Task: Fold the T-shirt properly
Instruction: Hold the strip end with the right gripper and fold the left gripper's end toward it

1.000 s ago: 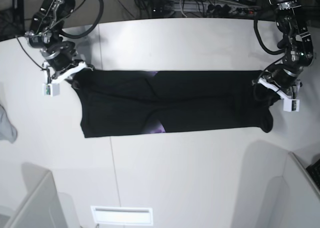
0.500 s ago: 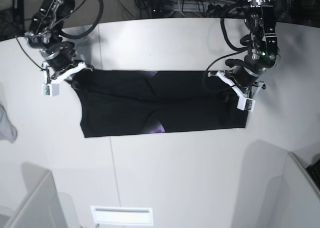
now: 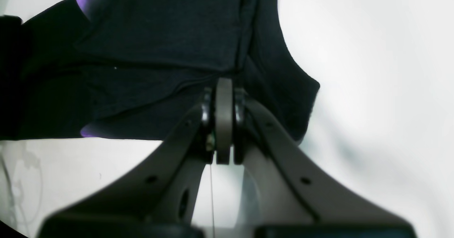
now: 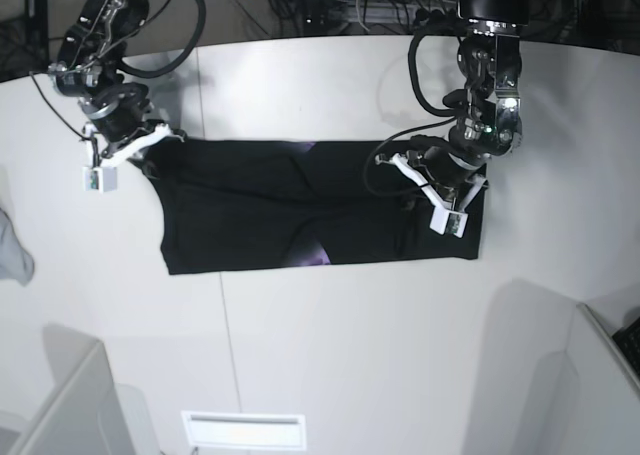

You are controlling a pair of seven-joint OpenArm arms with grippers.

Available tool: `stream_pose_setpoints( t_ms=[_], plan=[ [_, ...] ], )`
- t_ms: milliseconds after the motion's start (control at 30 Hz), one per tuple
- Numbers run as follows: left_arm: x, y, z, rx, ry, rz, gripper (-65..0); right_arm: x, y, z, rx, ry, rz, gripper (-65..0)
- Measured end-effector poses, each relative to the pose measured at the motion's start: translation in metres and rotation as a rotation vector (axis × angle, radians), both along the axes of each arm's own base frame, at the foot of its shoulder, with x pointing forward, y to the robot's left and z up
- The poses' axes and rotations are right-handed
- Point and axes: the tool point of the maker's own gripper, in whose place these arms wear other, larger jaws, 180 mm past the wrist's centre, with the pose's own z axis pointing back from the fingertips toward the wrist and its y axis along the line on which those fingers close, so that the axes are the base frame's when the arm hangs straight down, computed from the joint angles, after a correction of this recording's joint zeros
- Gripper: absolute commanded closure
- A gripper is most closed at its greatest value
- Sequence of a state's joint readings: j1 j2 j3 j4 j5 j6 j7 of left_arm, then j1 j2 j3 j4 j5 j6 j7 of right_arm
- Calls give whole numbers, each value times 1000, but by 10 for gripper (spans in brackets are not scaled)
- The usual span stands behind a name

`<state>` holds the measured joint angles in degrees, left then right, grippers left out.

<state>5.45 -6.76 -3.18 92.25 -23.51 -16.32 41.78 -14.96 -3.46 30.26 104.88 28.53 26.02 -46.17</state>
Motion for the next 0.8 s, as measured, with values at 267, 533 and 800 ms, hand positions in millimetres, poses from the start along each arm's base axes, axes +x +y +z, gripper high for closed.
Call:
stream_pose_setpoints(
  t_ms=[267,533,800],
  plan=[
    [6,-8,5,-24,-13,4,0,5,-1,4,-3,-15,-1,0],
    [11,-22,6,-34,31,-18,0,10,0,6,2,-25,1,0],
    [17,-23,11,-38,19,-17,0,10,0,5,-1,-22,2,0]
  ],
)
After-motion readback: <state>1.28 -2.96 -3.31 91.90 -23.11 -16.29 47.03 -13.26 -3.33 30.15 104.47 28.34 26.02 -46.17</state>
